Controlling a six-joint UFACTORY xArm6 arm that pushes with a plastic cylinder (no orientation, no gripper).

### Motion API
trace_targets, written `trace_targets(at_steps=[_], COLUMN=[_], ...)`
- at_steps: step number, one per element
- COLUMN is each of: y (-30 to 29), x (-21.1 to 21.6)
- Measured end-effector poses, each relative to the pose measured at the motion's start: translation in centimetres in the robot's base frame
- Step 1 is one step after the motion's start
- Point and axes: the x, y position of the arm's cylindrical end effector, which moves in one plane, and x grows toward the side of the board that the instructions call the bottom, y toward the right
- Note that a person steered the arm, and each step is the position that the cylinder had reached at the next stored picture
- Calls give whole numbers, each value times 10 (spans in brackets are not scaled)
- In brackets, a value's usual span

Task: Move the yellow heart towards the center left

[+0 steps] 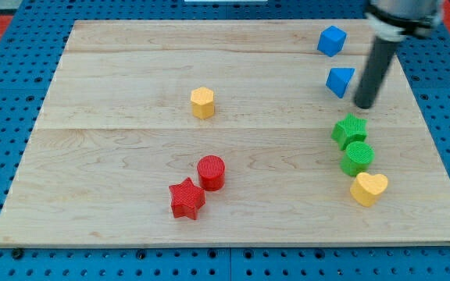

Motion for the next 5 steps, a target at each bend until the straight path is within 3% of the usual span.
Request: trace_targets(at_steps=[1,2,3,5], y=[78,98,58,-26], x=[52,157,202,178])
